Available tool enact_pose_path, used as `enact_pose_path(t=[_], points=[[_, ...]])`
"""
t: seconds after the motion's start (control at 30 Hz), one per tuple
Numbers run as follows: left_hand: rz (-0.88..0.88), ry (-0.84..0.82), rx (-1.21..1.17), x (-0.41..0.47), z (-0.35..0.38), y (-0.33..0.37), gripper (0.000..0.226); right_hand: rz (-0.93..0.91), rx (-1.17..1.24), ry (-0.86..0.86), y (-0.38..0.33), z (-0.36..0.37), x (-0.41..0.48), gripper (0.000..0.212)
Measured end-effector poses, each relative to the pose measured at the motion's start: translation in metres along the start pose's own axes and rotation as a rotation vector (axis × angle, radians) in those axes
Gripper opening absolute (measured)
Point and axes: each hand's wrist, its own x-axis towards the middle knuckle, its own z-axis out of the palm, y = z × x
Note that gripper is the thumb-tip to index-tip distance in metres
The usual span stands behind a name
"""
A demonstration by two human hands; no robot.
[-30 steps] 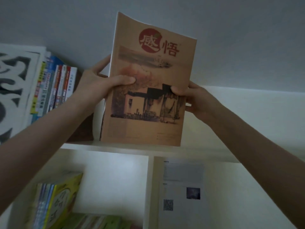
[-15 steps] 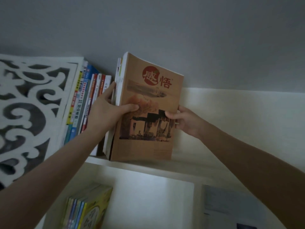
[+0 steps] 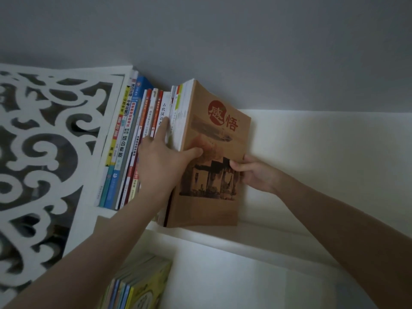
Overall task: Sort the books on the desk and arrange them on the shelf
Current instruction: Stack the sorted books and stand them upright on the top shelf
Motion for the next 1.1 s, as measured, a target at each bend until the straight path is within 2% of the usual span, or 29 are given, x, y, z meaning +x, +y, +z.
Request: enact_pose_path(t=[0.13,0.23,0.3,0.43,0.67,0.77,0.83,0.9,1.0,1.1], points=[[-0.007,0.049,-0.016,-0.007,0.008,0.001,0.098,0.011,-0.002,-0.071,0.007,-0.004,0.017,0.087],[-0.012,0.083,-0.051,-0.011,0.017,0.003,0.094,0.025,-0.016,-0.090,0.006,-0.007,0.025,0.095],[0.003,0.132,-0.021,-0.010,0.022,0.002,0.094,0.024,-0.041,-0.092,0.008,-0.008,0.032,0.086],[0.018,0.196,0.063,-0.011,0.031,0.000,0.094,-0.004,-0.072,-0.027,0.017,0.001,0.041,0.054],[0.137,0.283,0.168,-0.011,0.038,-0.010,0.092,-0.042,-0.266,0.234,0.016,0.023,0.041,0.053],[0.223,0.172,0.197,-0.015,0.033,-0.015,0.098,-0.045,-0.418,0.348,0.014,0.031,0.035,0.068],[0.263,0.051,0.196,-0.016,0.028,-0.018,0.102,-0.013,-0.493,0.340,0.011,0.034,0.026,0.082],[0.314,-0.054,0.196,-0.015,0.020,-0.019,0.106,-0.014,-0.550,0.222,0.009,0.032,0.014,0.097],[0.540,-0.198,0.312,-0.022,0.010,-0.025,0.101,-0.044,-0.649,-0.012,0.012,0.026,-0.005,0.119],[0.696,-0.299,0.407,-0.028,0.005,-0.029,0.092,-0.060,-0.651,-0.068,0.021,0.026,-0.015,0.125]])
